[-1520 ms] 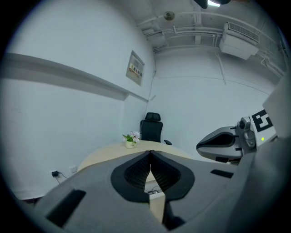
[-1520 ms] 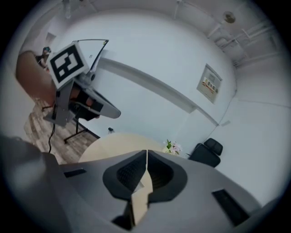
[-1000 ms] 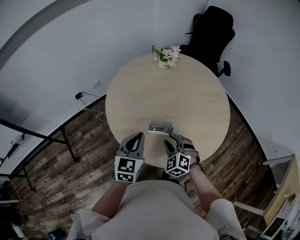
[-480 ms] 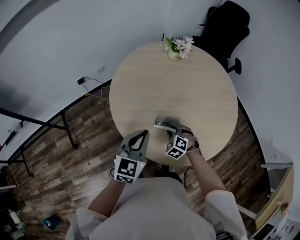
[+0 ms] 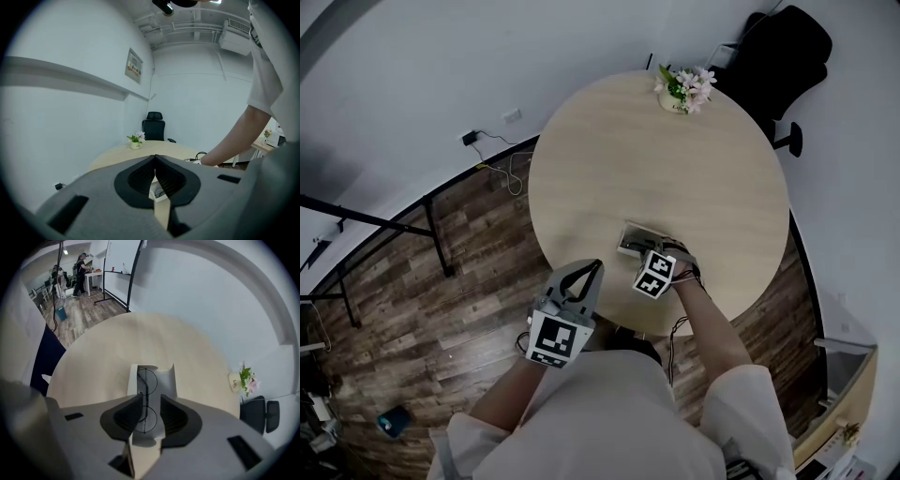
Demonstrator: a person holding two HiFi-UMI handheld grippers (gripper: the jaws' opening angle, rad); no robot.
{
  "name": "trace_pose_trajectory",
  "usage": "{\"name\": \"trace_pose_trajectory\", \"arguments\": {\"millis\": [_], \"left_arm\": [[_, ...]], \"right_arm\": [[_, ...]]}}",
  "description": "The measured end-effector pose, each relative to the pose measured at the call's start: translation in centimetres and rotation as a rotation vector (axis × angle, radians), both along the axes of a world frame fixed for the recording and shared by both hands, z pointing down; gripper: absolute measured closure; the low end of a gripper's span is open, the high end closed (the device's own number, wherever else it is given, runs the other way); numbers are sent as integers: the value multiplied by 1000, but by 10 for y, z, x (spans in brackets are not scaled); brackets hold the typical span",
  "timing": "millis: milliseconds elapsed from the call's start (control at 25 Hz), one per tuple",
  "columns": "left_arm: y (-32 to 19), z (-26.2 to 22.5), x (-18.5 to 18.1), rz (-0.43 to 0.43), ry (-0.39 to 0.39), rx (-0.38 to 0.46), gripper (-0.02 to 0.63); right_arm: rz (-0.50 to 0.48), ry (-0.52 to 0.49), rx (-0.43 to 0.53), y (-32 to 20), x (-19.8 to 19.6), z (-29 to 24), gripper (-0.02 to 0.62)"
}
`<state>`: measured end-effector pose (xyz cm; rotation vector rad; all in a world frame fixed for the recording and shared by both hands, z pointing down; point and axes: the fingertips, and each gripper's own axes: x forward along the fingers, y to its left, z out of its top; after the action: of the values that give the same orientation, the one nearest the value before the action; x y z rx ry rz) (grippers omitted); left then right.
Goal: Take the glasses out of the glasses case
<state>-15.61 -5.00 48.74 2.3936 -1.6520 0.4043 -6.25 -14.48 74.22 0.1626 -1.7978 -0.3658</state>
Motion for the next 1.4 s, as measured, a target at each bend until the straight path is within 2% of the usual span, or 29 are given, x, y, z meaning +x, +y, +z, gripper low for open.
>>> {"name": "trace_pose_trajectory", "arguments": {"millis": [440, 720, 880, 1200, 1400], "left_arm": [[0, 17, -14, -15, 3, -46, 597], [5, 22, -21, -27, -28, -49, 597], [10, 22, -23, -32, -22, -51, 597], [22, 24, -16, -27, -62, -43, 597], [31, 24, -13, -16, -61, -40, 597]], "right_arm": [[-23, 83, -85, -11, -4, 29, 505], [-30, 106, -142, -6, -6, 35, 568], [-36, 100, -97, -3, -5, 33, 571], [-15, 53, 96, -2, 1, 20, 575], [1, 35, 178, -2, 4, 4, 577]]}}
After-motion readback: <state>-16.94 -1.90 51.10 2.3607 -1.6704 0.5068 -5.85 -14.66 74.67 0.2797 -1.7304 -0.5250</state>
